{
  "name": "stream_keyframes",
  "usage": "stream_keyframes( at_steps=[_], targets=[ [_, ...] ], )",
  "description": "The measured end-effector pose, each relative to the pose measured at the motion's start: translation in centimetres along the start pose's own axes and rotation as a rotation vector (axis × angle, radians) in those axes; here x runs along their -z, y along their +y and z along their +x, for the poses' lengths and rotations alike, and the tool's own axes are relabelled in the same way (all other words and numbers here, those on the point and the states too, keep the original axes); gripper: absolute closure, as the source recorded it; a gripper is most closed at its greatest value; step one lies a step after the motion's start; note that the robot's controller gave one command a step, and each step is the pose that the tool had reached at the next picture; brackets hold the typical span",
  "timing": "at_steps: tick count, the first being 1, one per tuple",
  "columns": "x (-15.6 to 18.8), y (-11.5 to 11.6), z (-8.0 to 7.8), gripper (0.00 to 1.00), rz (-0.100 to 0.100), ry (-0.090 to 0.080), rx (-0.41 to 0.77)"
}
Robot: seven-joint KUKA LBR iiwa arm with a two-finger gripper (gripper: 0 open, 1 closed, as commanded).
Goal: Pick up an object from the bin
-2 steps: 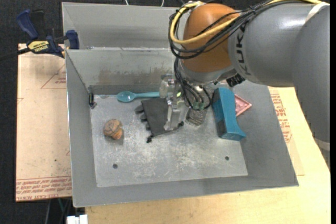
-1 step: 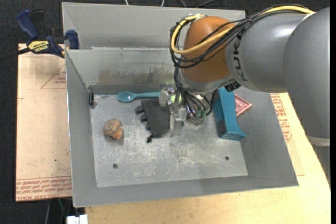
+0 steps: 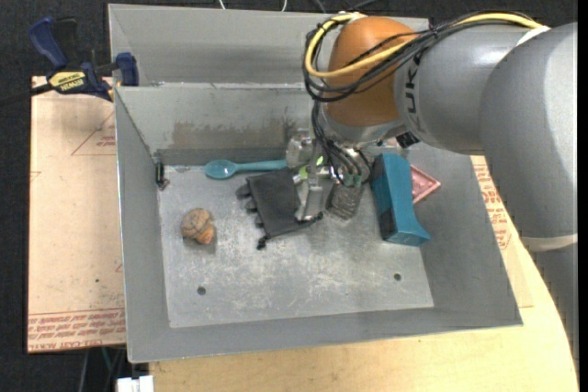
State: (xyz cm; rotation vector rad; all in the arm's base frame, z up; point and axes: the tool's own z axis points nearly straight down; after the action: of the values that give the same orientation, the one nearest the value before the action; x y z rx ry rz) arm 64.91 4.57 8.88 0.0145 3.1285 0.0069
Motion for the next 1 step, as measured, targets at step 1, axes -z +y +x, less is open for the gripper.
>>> stream_keyframes(
  at_steps=[1],
  targets=[
    [-1.35, 3.44, 0.04, 1.00, -0.003, 0.018, 0.037]
  ],
)
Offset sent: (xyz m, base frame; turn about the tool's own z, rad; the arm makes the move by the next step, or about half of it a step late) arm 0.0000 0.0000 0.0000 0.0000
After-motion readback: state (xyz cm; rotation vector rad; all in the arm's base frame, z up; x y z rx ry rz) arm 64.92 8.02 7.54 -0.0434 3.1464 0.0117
